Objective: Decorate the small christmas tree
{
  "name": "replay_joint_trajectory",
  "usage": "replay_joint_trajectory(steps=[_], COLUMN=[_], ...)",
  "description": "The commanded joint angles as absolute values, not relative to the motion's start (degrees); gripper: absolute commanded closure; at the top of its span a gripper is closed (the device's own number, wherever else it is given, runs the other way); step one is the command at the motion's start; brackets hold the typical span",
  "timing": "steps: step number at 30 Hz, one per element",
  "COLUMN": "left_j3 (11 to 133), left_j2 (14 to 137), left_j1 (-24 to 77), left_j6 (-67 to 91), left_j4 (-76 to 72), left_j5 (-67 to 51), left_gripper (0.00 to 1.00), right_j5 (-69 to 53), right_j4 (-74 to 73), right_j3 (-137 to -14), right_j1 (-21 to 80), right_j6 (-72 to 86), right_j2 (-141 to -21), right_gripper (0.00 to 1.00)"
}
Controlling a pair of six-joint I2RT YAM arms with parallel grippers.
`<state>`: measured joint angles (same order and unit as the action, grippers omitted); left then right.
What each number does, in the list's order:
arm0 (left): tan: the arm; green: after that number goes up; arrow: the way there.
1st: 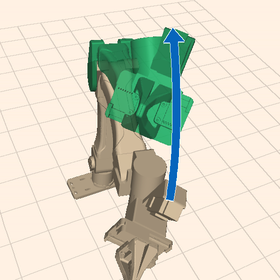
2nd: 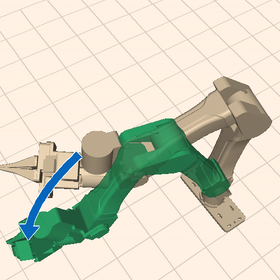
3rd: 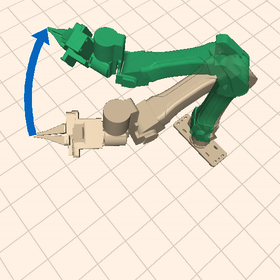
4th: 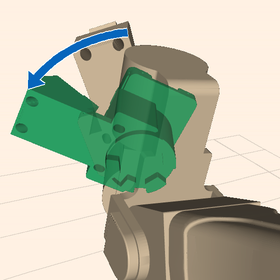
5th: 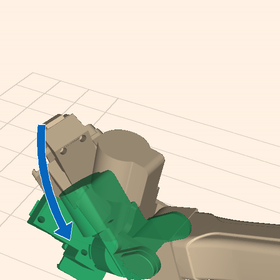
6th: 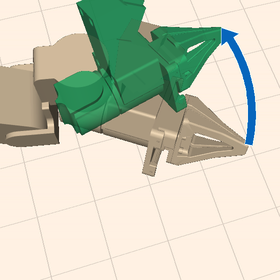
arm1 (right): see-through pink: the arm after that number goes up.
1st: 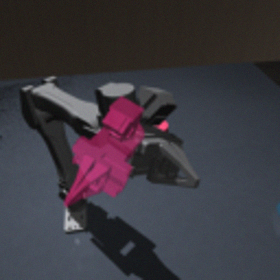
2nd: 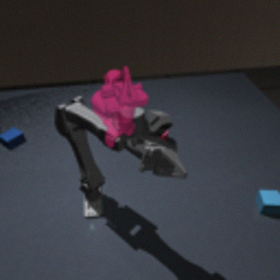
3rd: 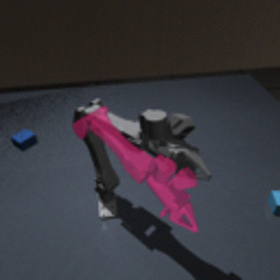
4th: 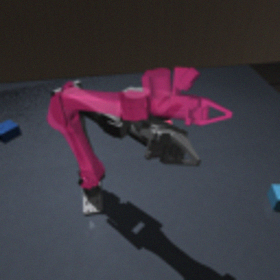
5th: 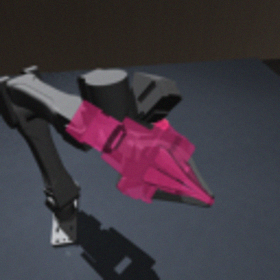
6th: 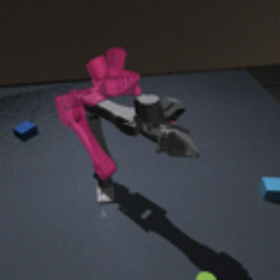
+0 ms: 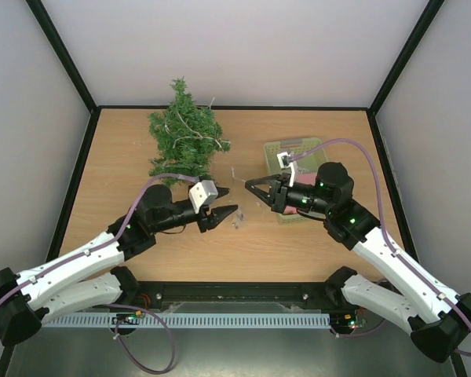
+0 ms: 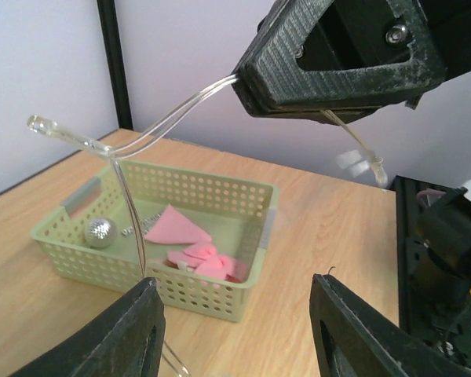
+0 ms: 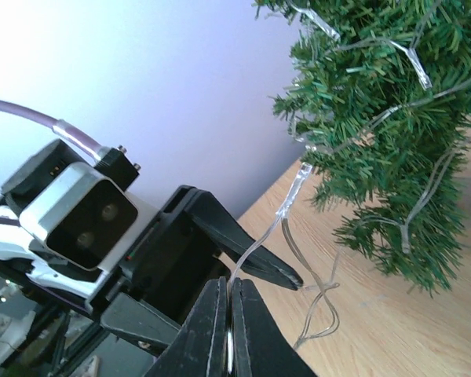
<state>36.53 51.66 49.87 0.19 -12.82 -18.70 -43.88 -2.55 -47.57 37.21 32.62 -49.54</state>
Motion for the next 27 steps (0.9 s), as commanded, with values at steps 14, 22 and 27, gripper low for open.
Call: replay_joint_trajectory(steps=[14, 22, 27], left_j3=[35.0, 37.5, 38.4], left_j2=[55.0, 59.2, 62.0], left_j1=[50.7, 51.9, 53.3], left_j6=[-4.5, -3.6, -3.4], left_j4=[-22.7, -21.5, -20.6], left_j5=[-26.6, -29.7, -26.3], left_gripper=[0.49, 0.48, 0.51], right_j5=[-42.7, -42.8, -42.8], right_j4=[10.1, 11.6, 13.7], right_j3=[-43.0, -43.5, -43.0], right_j1=[38.1, 38.2, 38.2], right_j6=[41.9, 42.8, 44.4], right_j2=[-49.9, -50.7, -51.0], right_gripper=[0.98, 0.98, 0.98])
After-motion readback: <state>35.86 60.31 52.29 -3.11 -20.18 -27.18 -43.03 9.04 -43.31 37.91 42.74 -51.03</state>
